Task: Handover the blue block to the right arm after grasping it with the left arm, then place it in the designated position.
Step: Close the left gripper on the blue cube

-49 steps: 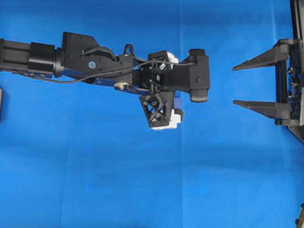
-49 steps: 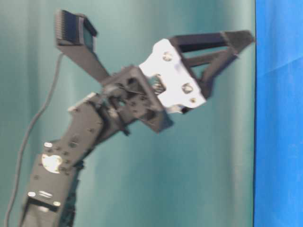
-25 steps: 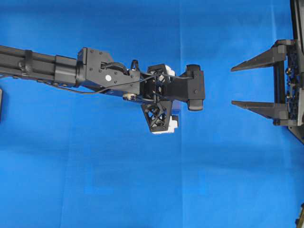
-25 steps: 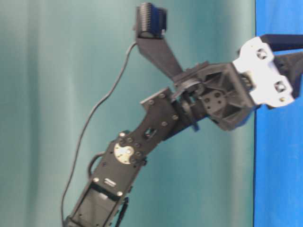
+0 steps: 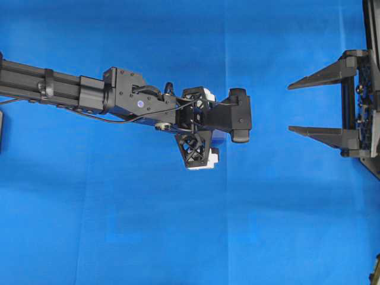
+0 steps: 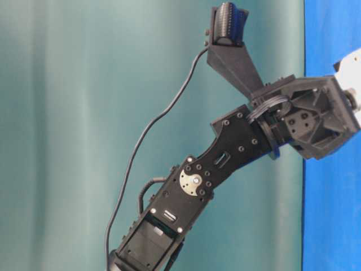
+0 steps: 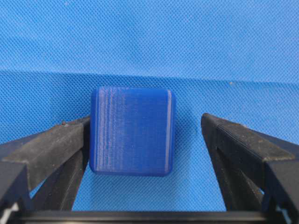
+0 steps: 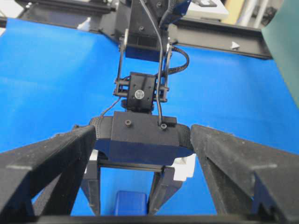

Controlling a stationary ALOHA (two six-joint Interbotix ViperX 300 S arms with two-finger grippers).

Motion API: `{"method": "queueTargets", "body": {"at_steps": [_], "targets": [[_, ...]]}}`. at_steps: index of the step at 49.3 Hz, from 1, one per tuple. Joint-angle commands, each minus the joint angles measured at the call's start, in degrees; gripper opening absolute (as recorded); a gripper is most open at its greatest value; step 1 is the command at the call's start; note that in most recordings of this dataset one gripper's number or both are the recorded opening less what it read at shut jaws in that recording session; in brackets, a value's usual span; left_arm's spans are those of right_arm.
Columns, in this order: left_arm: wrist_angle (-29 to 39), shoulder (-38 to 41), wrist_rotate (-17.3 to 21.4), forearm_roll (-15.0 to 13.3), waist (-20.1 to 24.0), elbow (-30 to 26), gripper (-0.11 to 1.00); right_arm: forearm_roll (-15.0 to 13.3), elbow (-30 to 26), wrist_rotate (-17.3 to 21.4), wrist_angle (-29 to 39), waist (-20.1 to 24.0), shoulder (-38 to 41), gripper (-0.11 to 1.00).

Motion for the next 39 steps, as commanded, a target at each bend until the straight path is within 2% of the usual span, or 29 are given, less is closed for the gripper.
{"method": "queueTargets", "body": {"at_steps": [1,15,18,24,25,39], "targets": [[-0.8,-1.1,0.1,0.1,-0.1,-0.5,0.93,0.1,-1.0,0.1,-0.3,0.0,0.4,0.95],[-0.6,-1.1,0.2,0.1,-0.1,-0.5,0.89,0.1,-1.0,0.1,-0.4,-0.1,0.4,0.95],[-0.5,-1.0,0.4,0.1,-0.1,-0.4,0.80,0.1,-1.0,0.1,-0.4,0.0,0.5,0.95],[-0.8,-1.1,1.4,0.3,0.1,-0.4,0.47,0.2,-1.0,0.1,-0.5,-0.1,0.4,0.95],[-0.8,-1.1,1.5,0.3,0.3,-0.4,0.45,0.2,-1.1,0.1,-0.5,-0.1,0.5,0.95],[-1.7,-1.1,1.8,0.4,1.1,-0.3,0.46,0.2,-1.1,0.1,-0.3,0.0,0.5,0.95]]}}
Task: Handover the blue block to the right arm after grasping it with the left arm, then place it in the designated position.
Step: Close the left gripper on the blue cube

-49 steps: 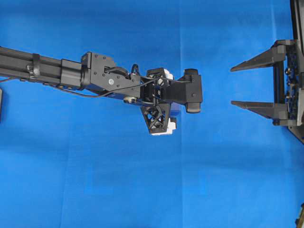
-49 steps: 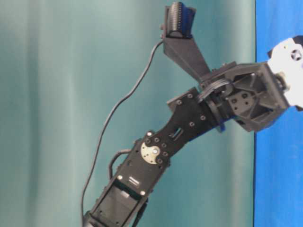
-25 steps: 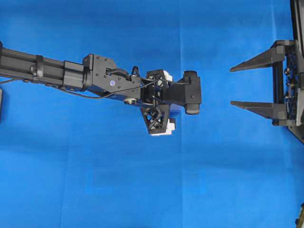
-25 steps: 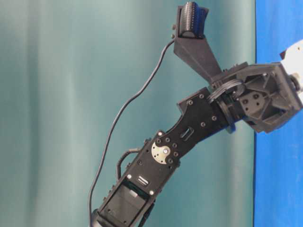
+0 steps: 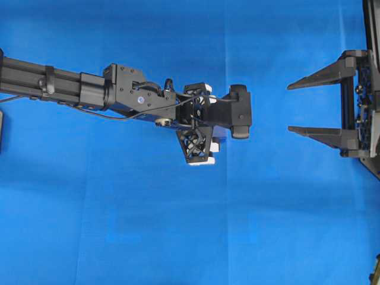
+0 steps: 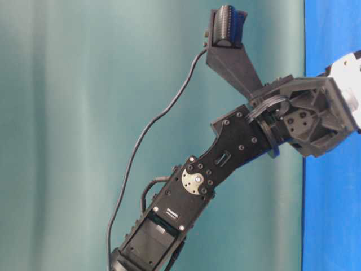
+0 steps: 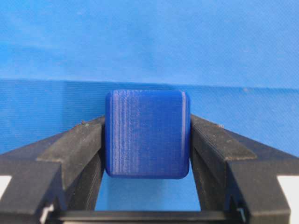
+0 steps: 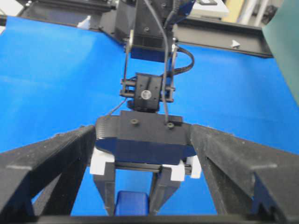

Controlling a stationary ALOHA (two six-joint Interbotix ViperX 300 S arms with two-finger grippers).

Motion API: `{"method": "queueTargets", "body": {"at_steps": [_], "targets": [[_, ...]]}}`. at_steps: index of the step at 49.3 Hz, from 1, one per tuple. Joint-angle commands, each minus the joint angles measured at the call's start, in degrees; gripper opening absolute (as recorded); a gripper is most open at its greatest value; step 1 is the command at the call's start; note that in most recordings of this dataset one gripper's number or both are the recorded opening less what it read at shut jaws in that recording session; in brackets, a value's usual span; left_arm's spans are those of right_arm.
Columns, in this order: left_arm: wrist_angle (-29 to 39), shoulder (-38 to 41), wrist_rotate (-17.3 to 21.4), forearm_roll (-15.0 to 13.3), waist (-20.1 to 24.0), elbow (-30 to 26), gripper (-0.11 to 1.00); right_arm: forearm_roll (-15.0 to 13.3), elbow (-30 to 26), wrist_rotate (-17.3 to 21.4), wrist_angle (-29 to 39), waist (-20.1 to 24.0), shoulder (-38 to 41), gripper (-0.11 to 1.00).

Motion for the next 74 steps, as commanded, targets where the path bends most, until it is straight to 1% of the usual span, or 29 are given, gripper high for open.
{"method": "queueTargets", "body": {"at_steps": [1,17,24,39,49,54,66,74], "targets": [[-0.4,-1.2,0.1,0.1,0.0,-0.5,0.46,0.3,-1.1,0.1,-0.2,-0.1,0.3,0.95],[0.7,-1.7,-0.4,0.1,-0.2,-0.6,0.46,0.2,-1.1,0.1,-0.2,-0.1,0.3,0.95],[3.3,-3.4,-0.2,0.1,-0.4,-1.1,0.46,0.3,-1.1,0.1,-0.2,-0.1,0.3,0.95],[9.8,-10.1,-0.3,0.1,-0.6,-1.8,0.46,0.3,-1.1,0.2,-0.2,-0.1,0.2,0.95],[15.2,-14.2,-0.3,0.1,-1.5,-4.8,0.46,0.3,-1.1,1.7,-0.2,0.0,0.2,0.95],[18.5,-15.8,-0.3,0.1,-1.8,-6.8,0.46,0.3,-1.1,1.8,-0.2,0.0,0.3,0.95],[27.9,-16.2,-0.1,0.1,-2.0,-12.7,0.46,0.3,-1.1,1.8,-0.2,0.0,0.3,0.95],[30.7,-16.3,0.1,0.1,-2.4,-16.1,0.46,0.2,-1.1,1.8,0.2,0.0,0.4,0.95]]}}
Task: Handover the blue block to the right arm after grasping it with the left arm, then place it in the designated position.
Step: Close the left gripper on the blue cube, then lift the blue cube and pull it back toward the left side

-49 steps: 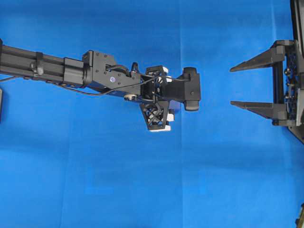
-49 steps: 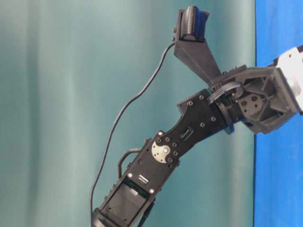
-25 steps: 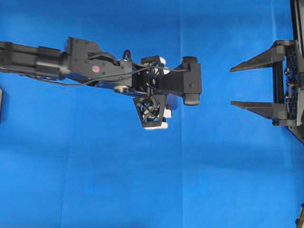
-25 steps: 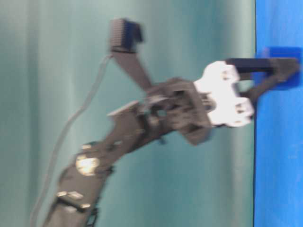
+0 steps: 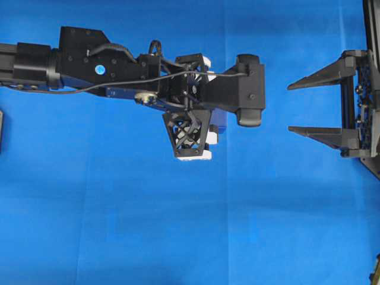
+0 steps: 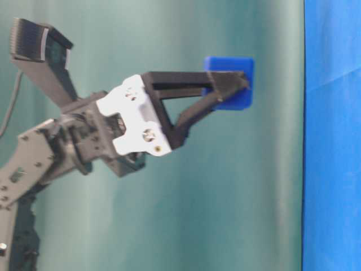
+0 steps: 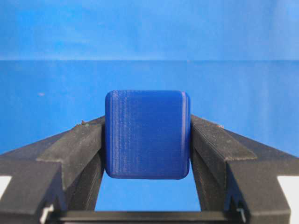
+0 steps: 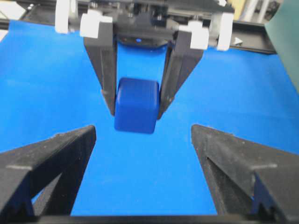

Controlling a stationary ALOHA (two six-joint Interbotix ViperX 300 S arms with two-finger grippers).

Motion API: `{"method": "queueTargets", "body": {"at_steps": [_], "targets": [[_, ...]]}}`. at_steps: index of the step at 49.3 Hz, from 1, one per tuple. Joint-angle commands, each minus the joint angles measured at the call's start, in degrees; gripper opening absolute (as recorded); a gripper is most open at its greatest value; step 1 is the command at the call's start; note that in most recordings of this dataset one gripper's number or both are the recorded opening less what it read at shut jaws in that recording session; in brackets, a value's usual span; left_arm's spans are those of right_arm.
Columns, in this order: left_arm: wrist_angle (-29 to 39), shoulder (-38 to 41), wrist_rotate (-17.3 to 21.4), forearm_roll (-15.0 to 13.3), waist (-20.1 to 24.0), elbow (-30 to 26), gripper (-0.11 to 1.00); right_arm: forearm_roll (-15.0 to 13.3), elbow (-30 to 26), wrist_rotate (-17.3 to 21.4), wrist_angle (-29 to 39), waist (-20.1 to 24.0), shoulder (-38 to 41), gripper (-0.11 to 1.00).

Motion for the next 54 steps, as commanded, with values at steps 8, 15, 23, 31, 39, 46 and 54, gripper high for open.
{"method": "queueTargets", "body": {"at_steps": [8,15,23,31,39,46,54], "targets": [[1.8,-2.7,0.1,0.1,-0.6,-4.9,0.46,0.2,-1.1,0.1,0.0,-0.1,0.4,0.95],[1.9,-3.1,0.1,0.1,-0.6,-5.3,0.46,0.2,-1.0,0.1,0.0,0.0,0.7,0.95],[1.9,-3.2,0.0,0.1,-0.6,-5.0,0.46,0.2,-1.0,0.1,0.0,-0.1,1.1,0.95],[1.8,-3.2,0.1,0.2,-0.5,-5.0,0.46,0.2,-1.0,0.1,0.0,-0.1,1.1,0.95],[1.6,-3.2,0.1,0.1,-0.6,-5.0,0.46,0.2,-1.0,0.1,0.0,-0.1,1.1,0.95],[1.4,-3.3,0.1,0.2,-0.6,-4.7,0.46,0.2,-1.0,0.1,0.1,-0.1,1.1,0.95],[0.5,-3.6,0.1,0.2,-0.5,-4.1,0.46,0.2,-1.0,0.1,0.0,-0.1,1.1,0.95]]}}
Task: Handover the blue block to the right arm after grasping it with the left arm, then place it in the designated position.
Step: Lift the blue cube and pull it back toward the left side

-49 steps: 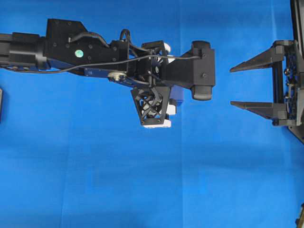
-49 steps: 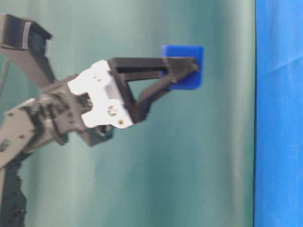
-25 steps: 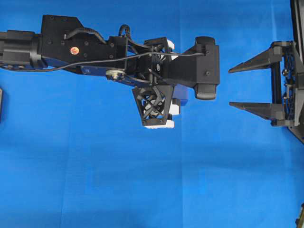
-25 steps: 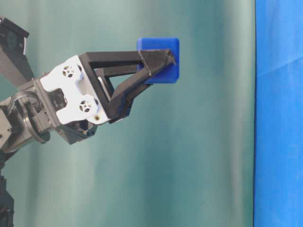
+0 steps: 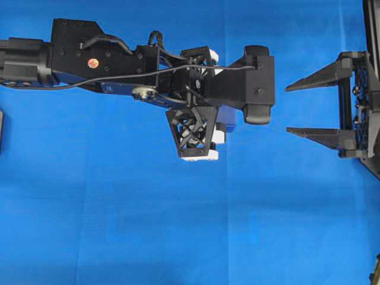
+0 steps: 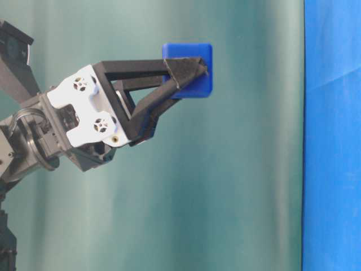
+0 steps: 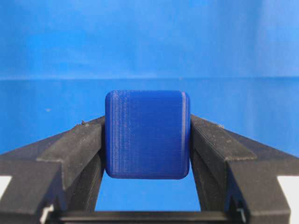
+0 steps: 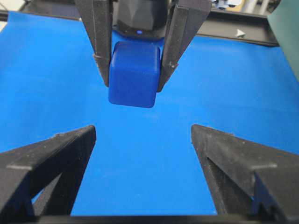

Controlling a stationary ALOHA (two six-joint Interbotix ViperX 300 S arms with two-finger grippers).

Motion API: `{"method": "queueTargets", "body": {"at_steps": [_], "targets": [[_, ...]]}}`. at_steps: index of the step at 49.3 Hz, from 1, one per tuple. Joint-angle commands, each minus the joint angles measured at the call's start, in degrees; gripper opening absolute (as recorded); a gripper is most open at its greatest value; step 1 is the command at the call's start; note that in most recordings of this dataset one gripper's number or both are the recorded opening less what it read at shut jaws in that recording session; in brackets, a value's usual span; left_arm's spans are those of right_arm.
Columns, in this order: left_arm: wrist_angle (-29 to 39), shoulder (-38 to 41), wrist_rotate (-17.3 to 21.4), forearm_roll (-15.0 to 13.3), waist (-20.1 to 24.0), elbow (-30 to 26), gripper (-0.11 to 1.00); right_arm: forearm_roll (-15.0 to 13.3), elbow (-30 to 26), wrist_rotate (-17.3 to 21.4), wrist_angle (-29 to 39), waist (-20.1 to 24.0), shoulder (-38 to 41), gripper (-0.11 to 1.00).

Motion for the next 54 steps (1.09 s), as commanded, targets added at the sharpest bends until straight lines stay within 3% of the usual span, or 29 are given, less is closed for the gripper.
{"method": "queueTargets", "body": {"at_steps": [1,36,54], "targets": [[-1.0,-3.0,0.0,0.1,0.0,-0.5,0.46,0.3,-1.0,0.1,-0.3,-0.1,0.2,0.95],[-2.5,-5.2,-0.5,0.1,-0.1,2.5,0.46,0.3,-1.0,0.2,-0.3,-0.1,0.2,0.95],[-22.8,-14.4,-0.7,0.1,-0.3,18.4,0.46,0.3,-1.0,0.1,-0.3,-0.1,0.2,0.95]]}}
